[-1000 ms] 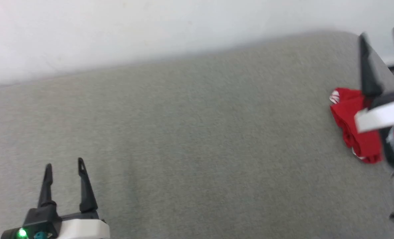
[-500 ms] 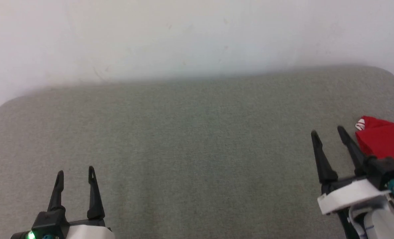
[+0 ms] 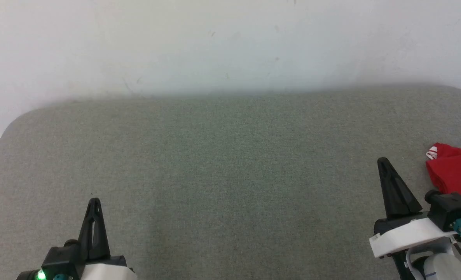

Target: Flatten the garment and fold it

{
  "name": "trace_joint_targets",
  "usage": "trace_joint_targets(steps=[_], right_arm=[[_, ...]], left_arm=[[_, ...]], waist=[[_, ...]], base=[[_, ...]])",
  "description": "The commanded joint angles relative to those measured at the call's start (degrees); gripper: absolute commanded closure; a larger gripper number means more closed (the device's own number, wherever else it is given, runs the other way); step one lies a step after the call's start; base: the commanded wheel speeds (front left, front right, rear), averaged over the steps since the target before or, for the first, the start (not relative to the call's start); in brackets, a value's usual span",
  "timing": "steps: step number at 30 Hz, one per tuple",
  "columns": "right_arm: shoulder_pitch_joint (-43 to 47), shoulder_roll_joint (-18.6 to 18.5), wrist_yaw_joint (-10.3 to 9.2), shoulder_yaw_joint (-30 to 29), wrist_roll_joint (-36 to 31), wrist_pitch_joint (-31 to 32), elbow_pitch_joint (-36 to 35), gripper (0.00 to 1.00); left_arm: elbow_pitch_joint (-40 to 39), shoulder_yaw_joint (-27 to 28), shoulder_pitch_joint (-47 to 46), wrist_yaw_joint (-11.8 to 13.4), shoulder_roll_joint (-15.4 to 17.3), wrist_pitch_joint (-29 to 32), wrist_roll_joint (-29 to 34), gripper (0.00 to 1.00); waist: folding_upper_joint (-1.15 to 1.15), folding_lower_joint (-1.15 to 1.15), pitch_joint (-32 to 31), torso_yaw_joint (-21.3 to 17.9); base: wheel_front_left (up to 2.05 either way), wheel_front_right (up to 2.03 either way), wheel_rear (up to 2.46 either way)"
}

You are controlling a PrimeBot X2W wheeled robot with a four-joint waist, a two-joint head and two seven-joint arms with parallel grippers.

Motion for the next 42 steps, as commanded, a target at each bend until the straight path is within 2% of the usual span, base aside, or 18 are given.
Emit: trace_joint_targets(steps=[1,42], right_arm=[[0.1,0.17,0.0,-0.08,-0.43,0.46,-0.27,1.0],[1.08,1.93,-0.02,-0.82,-4.49,5.26,-2.94,1.0]], left_arm=[[0.08,-0.16,-0.27,-0.09,-0.01,0.41,0.11,1.0],[0.8,-1.75,-2.92,-0.96,-0.12,5.21,1.27,1.0]], waist=[[0.0,0.0,0.01,0.01],[0.0,0.0,0.15,0.28]], base=[[0.0,0.0,0.0],[0.0,0.0,0.0]])
